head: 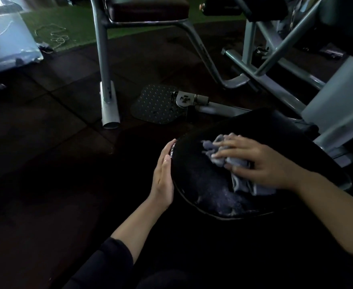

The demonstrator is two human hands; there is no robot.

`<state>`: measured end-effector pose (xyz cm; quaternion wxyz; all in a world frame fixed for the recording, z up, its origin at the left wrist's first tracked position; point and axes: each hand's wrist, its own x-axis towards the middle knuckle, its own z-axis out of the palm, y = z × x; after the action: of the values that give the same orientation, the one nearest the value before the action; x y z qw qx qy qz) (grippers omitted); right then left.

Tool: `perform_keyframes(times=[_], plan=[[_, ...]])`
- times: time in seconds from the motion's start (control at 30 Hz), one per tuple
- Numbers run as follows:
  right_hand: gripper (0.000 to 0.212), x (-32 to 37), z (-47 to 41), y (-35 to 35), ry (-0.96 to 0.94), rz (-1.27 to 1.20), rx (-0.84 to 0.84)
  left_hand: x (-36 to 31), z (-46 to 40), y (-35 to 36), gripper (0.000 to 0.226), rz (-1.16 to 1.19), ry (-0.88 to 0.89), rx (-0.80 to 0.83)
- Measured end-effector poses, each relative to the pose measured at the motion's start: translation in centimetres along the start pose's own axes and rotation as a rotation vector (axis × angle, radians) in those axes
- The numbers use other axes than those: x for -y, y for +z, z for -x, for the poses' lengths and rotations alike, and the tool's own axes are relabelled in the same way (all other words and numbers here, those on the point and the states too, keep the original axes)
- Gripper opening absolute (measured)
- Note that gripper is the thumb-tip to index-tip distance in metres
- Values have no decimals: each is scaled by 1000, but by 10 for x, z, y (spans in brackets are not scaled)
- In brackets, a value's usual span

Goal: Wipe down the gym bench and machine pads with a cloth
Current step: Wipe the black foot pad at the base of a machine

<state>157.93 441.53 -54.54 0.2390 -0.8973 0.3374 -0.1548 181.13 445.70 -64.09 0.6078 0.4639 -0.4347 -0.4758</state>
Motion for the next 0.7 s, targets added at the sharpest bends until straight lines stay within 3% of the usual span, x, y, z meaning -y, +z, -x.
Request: perform_keyframes(times=[0.2, 0.3, 0.57, 0.7], plan=[[31, -25, -49, 4, 223, 97, -199, -41, -42, -9, 40, -688, 44, 247], [33, -28, -54, 8, 290, 117, -235, -59, -52, 9, 47, -966, 153, 341], [31, -18, -46, 12, 412, 227, -355, -64, -72, 64, 41, -1329, 267, 431], [36, -25, -46, 14, 455, 209, -367, -62, -93, 79, 35, -1385, 296, 479]])
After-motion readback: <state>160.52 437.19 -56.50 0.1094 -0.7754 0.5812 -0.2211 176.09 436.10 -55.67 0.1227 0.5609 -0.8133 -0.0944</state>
